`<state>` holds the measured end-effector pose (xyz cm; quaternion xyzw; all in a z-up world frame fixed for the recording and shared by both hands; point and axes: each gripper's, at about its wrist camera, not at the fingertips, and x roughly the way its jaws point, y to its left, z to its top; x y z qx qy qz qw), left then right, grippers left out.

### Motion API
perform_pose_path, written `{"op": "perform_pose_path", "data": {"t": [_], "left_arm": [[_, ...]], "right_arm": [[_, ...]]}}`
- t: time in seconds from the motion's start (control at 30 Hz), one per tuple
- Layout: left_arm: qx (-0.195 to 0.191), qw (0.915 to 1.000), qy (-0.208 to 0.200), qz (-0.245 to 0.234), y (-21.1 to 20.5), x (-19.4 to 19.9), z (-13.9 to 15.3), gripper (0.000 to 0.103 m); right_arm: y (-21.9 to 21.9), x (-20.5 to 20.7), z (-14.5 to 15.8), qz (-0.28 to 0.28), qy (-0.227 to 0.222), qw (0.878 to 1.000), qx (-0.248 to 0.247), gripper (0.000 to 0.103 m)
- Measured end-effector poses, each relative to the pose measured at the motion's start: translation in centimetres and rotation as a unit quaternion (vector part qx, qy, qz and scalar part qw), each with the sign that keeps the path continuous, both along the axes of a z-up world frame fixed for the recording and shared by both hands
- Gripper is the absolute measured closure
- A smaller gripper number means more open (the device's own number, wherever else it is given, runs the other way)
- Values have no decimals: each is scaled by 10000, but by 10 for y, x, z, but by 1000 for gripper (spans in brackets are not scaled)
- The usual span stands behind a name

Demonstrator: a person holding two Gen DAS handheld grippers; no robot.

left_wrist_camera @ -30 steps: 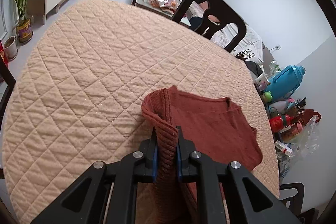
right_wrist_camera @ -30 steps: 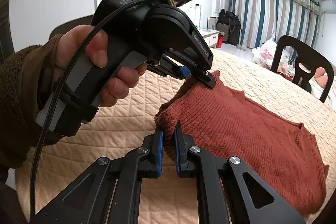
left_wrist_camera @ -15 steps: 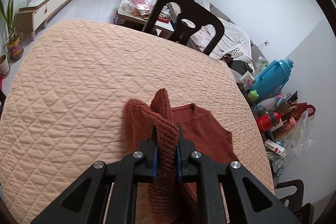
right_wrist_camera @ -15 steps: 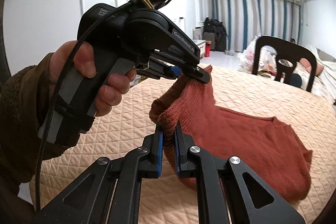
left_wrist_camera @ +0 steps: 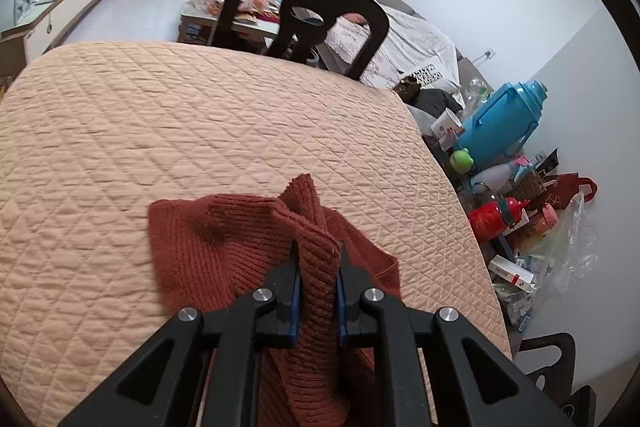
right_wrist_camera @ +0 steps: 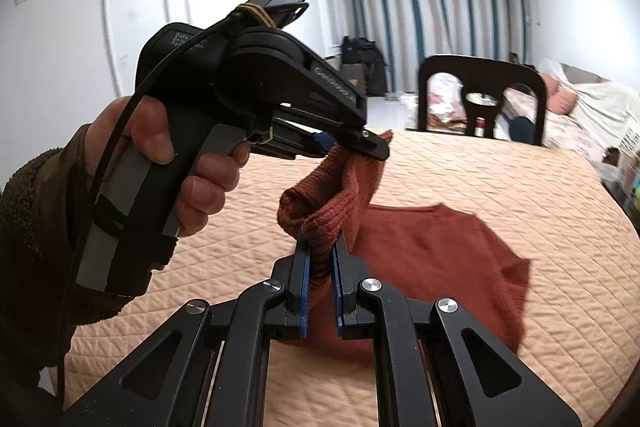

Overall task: Fold small clothes
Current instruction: 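Lift the side edge with the left tool and fold it across the sweater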

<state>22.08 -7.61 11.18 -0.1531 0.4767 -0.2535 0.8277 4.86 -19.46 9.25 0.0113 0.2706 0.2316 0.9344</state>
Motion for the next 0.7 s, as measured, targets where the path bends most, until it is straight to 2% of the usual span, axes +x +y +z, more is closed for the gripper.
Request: {"op": "perform_pose_path", "data": {"t": [0.47,0.7], "left_arm": [[187,9985,176,-475,-75,11,-16,88],[359,9972,264,-595,-99,15,-29,88]], "right_arm": [[-61,-1,-12,-531,235,9983,90,94],[-80,2,-22,-711,519,9959,188,94]]}}
